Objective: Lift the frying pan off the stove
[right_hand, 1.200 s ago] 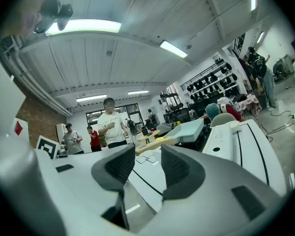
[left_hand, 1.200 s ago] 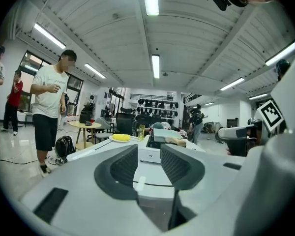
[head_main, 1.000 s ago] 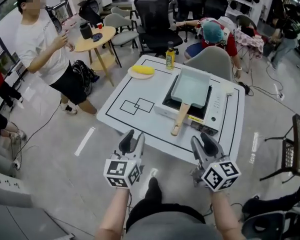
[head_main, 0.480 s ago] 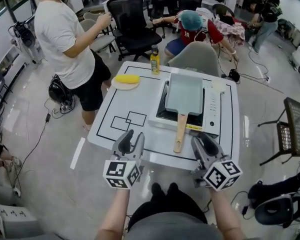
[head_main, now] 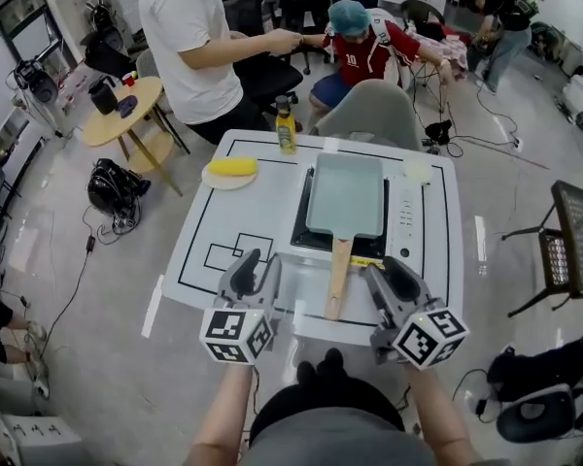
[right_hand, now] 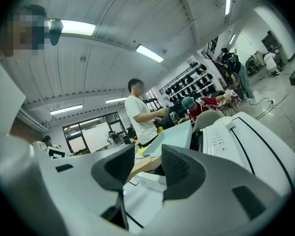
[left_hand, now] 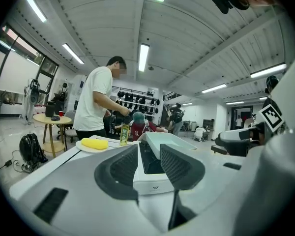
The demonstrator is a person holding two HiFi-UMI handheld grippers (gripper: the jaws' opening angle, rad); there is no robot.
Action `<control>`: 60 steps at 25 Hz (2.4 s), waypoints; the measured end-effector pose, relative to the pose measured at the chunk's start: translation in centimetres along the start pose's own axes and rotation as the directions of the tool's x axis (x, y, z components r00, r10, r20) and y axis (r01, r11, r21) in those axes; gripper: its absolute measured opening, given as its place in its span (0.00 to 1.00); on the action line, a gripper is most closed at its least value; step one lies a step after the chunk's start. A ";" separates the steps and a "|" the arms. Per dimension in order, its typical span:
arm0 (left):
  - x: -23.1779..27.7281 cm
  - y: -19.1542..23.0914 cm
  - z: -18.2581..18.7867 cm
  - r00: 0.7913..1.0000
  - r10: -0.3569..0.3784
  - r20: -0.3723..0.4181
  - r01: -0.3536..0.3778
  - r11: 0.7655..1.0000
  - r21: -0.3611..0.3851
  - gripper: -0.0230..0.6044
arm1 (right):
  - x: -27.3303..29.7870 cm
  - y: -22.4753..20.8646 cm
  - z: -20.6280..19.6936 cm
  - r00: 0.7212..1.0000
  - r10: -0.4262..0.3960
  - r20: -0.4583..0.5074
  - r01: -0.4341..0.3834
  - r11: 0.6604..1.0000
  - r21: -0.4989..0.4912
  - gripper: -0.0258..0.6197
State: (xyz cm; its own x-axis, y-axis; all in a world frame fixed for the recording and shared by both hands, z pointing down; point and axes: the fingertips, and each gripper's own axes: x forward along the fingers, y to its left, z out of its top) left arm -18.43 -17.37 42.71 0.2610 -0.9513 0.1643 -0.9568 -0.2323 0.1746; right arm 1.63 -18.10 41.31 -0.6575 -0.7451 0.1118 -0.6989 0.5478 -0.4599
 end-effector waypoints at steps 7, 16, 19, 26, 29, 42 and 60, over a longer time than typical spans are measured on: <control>2.0 -1.3 -0.3 0.999 -0.022 -0.034 0.022 1.000 0.003 0.24 | 0.2 -1.5 0.2 1.000 0.012 -0.005 -0.012 1.000 0.018 0.30; 4.9 -3.0 -0.4 0.973 -0.213 -0.085 0.202 0.972 -0.124 0.26 | -0.8 -3.0 0.7 0.993 -0.112 0.046 0.110 0.993 0.039 0.30; 5.8 -3.6 -0.2 0.953 -0.287 -0.095 0.269 0.948 -0.168 0.27 | -1.0 -3.1 0.7 0.985 -0.156 0.066 0.154 0.987 0.047 0.30; 6.8 -4.9 -0.7 0.896 -0.418 -0.150 0.392 0.903 -0.176 0.27 | -1.7 -2.0 0.7 0.961 -0.253 0.111 0.249 0.967 0.051 0.30; 7.0 -5.5 -0.9 0.863 -0.476 -0.171 0.437 0.872 -0.221 0.28 | -2.1 -1.5 1.0 0.950 -0.284 0.133 0.280 0.959 0.052 0.30; 7.4 -8.6 -3.4 0.670 -0.722 -0.174 0.429 0.567 -0.703 0.36 | -2.4 -1.3 0.7 0.925 -0.342 0.164 0.331 0.939 0.089 0.29; 10.0 -12.7 -5.8 0.526 -0.843 -0.114 0.183 0.243 -0.953 0.37 | -2.3 -2.2 0.6 0.922 -0.354 0.156 0.340 0.934 0.112 0.29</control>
State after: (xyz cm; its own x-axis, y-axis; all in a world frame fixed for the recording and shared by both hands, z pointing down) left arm -2.93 -22.72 47.74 0.9584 -0.2810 0.0496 -0.0627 -0.0376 0.9973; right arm 4.90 -17.81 41.50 -0.3149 -0.9404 0.1283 -0.8444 0.2159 -0.4902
